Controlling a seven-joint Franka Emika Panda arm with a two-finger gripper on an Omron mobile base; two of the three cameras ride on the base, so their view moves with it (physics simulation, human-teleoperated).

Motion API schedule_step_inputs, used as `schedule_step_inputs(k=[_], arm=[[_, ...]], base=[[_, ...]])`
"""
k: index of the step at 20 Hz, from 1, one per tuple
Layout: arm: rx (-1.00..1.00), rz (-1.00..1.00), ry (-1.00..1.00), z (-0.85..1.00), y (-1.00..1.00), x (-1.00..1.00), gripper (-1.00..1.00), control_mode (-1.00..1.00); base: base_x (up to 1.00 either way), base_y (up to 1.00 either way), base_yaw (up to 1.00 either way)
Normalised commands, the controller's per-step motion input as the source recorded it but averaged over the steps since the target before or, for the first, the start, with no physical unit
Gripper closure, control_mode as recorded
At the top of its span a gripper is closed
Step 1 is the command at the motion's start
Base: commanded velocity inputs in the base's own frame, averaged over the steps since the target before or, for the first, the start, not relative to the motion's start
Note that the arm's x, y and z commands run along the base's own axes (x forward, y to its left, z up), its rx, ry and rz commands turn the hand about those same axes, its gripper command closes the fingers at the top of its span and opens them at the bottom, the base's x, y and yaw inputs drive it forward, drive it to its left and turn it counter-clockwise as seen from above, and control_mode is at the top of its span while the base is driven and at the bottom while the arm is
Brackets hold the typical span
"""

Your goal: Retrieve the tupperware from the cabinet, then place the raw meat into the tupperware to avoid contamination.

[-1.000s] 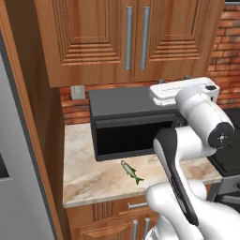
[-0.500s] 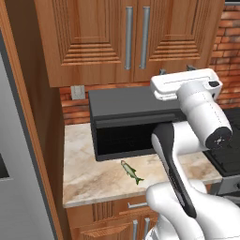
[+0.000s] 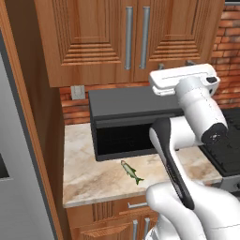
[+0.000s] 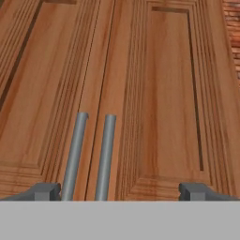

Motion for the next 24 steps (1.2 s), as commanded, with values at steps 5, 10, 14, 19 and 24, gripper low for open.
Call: schedule_step_inputs(k=[5, 10, 14, 19, 24], arm=[[0.00, 0.00, 0.01, 0.00, 0.00, 0.23, -1.00, -1.00], [0.00, 0.00, 0.00, 0.00, 0.00, 0.21, -1.00, -1.00], [0.00, 0.00, 0.00, 0.00, 0.00, 0.18, -1.00, -1.00], [0.00, 0.00, 0.00, 0.00, 0.00, 0.22, -1.00, -1.00], [0.00, 0.00, 0.00, 0.00, 0.00, 0.17, -1.00, -1.00]], base=[[0.00, 0.00, 0.00], [0.00, 0.00, 0.00], [0.00, 0.00, 0.00], [0.00, 0.00, 0.00], [0.00, 0.00, 0.00]])
